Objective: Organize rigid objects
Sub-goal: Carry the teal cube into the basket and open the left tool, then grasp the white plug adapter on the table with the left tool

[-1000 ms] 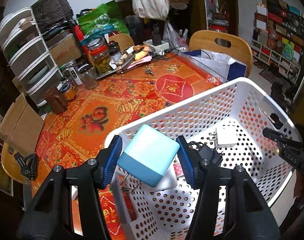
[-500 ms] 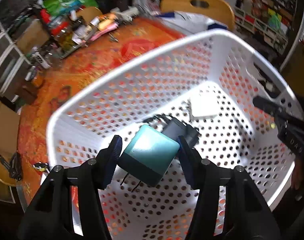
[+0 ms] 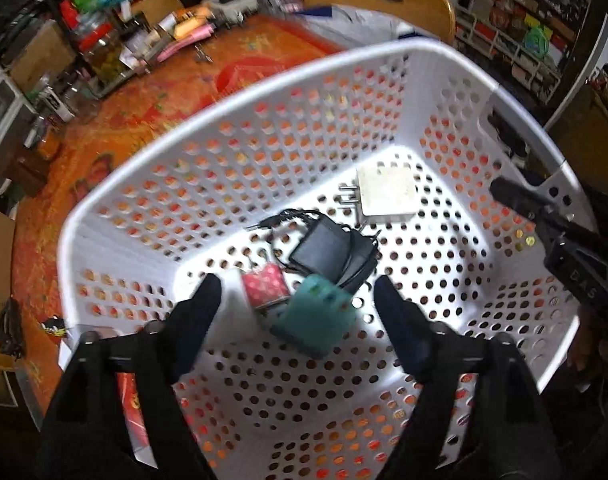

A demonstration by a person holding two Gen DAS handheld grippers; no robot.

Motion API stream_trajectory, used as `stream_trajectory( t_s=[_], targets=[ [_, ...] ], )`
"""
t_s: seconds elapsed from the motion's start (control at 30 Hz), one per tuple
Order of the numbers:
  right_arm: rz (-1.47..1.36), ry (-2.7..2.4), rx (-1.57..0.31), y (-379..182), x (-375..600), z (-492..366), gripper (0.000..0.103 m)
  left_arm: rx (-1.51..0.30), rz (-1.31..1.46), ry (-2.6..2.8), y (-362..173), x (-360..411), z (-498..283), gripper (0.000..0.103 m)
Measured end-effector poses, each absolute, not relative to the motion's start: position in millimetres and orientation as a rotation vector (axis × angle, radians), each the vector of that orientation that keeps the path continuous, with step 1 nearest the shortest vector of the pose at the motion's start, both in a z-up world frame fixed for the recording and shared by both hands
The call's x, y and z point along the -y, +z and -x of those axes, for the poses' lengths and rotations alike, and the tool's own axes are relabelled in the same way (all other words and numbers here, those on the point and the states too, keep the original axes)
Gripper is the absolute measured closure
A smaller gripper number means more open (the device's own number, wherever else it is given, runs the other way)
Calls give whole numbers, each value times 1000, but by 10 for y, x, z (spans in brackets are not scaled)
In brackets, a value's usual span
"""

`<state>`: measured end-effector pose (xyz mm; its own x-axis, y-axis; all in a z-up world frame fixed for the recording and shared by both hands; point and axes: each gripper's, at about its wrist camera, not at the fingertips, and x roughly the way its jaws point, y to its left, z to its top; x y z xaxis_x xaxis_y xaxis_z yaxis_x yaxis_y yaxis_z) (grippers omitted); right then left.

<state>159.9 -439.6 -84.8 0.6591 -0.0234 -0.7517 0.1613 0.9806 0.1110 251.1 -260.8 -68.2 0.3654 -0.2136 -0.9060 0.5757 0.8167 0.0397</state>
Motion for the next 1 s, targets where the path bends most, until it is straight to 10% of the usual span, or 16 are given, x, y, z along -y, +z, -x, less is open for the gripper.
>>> stream_trajectory(
  t_s=[0.13, 0.23, 0.53, 1.0],
  targets=[
    [-171, -101, -849, -846, 4371, -1603, 78, -968, -248, -503, -264, 2001, -2425, 22],
    [-169, -102, -851, -839, 4360, -1610, 78, -833, -184, -376, 9, 1252, -2340, 0],
    [-171, -102, -849, -845, 4380, -1607, 78, -1010, 88, -7, -853, -606, -2826, 0],
    [-150, -127, -868, -853, 4404, -1619, 78, -1109, 156, -4, -1599, -644, -3119, 18]
  ],
)
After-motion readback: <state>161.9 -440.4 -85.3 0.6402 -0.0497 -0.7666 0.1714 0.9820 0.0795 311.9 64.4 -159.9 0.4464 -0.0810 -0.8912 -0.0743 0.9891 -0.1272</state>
